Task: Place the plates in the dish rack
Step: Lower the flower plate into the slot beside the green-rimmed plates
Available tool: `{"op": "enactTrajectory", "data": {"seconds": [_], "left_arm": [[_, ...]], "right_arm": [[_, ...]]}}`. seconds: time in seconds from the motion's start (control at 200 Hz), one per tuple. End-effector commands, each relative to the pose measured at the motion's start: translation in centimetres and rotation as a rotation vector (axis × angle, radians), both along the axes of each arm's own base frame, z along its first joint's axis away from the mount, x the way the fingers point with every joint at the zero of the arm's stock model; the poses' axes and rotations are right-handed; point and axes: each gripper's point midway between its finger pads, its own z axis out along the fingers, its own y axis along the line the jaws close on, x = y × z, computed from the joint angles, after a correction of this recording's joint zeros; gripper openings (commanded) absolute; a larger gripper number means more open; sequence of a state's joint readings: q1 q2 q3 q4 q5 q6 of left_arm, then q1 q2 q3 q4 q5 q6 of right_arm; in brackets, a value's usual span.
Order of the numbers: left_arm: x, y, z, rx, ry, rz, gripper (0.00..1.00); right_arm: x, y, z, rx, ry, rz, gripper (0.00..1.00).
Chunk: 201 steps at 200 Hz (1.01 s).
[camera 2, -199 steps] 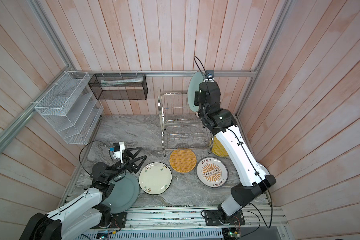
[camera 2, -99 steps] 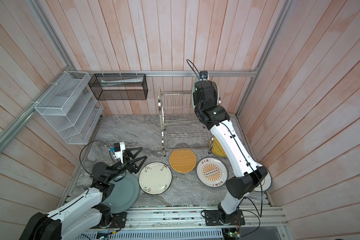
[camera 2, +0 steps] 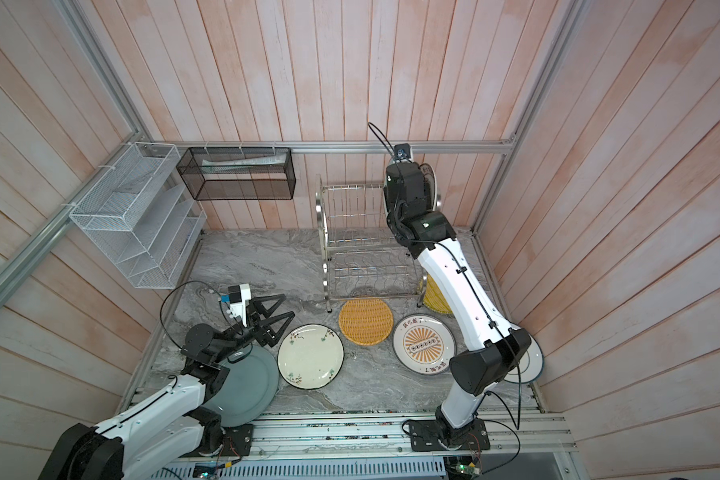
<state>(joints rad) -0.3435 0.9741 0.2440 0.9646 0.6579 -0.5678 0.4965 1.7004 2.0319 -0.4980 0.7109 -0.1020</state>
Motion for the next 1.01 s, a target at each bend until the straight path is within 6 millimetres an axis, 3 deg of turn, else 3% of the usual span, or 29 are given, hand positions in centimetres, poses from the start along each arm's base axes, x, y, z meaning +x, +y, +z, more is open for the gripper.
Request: {"op": "enactTrajectory", "data": {"seconds": [0.0,0.425,1.0], "left_arm": [[-0.2,-0.2,-0.2,0.013,-0.005,-0.011,1.00],[-0.3,-0.1,0.0,0.011,-0.011,-0.009,1.00],[-0.3,-0.2,-0.1,0.013,-0.003,-0.010,1.00]], "right_arm": [[-0.6,-0.5,4.5,0.069,-0.146,-0.031,0.00],[-0.3,1.2,2.4,0.040,-0.094,-0.021,0.00],[-2.2,0.0,1.5,0.021,-0.072,-0.046,0.00]]}}
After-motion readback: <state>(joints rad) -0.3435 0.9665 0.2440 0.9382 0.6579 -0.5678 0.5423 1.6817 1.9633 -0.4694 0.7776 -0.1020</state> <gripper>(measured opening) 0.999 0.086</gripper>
